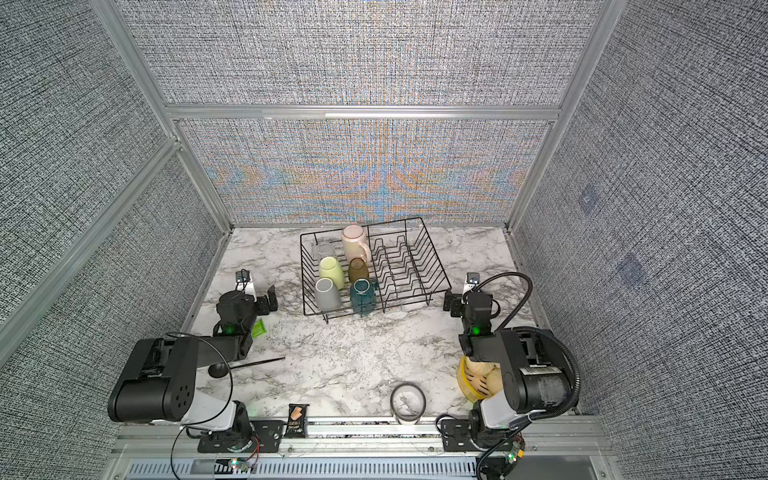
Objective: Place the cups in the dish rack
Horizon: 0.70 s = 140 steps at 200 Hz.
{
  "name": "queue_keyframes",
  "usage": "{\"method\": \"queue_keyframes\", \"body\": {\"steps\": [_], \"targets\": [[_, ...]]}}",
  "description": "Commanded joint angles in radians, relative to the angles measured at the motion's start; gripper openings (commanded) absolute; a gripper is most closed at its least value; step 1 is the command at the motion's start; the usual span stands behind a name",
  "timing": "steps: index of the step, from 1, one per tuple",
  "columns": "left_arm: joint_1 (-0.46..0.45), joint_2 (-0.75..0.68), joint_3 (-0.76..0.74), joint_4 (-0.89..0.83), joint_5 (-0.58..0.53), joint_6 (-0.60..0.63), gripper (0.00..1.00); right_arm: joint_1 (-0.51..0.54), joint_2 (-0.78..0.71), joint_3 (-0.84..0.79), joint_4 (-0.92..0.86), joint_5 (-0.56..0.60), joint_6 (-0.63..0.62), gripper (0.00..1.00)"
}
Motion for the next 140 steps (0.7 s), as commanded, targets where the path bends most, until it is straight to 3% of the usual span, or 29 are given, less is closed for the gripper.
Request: {"method": "queue_keyframes", "body": {"steps": [1, 140], "targets": [[0.001, -0.005, 0.003, 0.0, 0.01, -0.002, 0.99, 0.006, 0.002, 0.007, 0.007, 0.034, -0.01, 0.99], [0.001, -0.005, 0.004, 0.0, 0.011, -0.002, 0.99, 0.013, 0.004, 0.015, -0.005, 0.019, -0.026, 0.99]]}}
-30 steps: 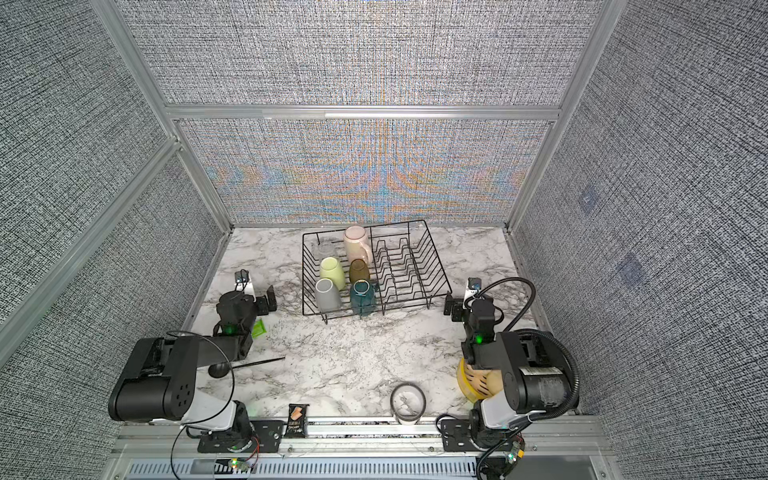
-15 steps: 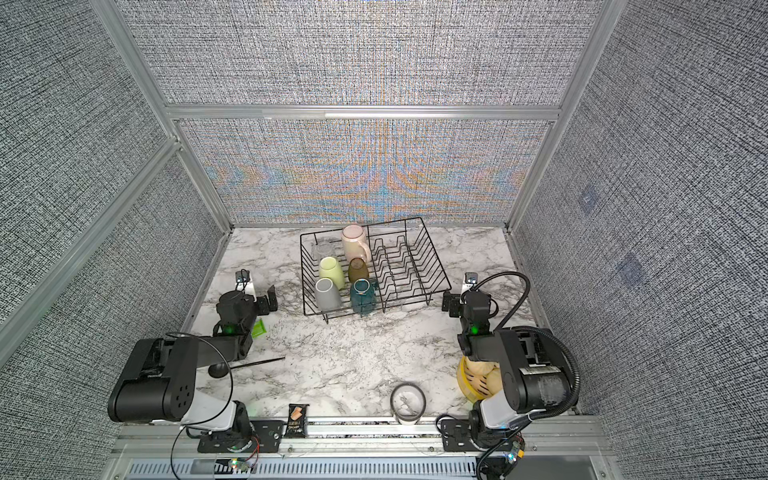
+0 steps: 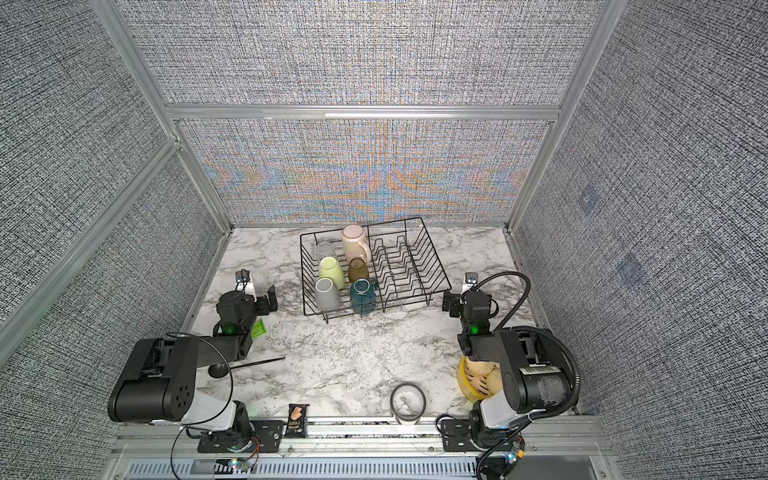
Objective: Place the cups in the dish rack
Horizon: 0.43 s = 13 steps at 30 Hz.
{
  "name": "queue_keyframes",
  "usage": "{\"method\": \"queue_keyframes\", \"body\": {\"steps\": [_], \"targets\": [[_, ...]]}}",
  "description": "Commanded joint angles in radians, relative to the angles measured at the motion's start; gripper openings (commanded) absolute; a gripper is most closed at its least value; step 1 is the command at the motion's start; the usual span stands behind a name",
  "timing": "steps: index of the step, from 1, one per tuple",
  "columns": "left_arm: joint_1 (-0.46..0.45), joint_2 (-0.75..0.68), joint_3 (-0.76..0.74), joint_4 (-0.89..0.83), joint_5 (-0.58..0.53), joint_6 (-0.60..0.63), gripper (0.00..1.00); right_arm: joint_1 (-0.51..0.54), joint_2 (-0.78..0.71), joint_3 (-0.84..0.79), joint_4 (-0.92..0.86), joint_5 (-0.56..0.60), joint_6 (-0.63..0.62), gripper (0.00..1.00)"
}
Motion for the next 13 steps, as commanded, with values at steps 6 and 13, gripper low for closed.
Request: {"method": "queue_keyframes", "body": {"steps": [6, 13], "targets": [[0.001, -0.004, 0.005, -0.001, 0.01, -0.002, 0.99, 0.018, 0.005, 0.019, -0.005, 0.015, -0.028, 0.99], [0.001, -0.004, 0.005, -0.001, 0.011, -0.002, 0.99, 0.019, 0.003, 0.017, -0.002, 0.016, -0.028, 0.99]]}}
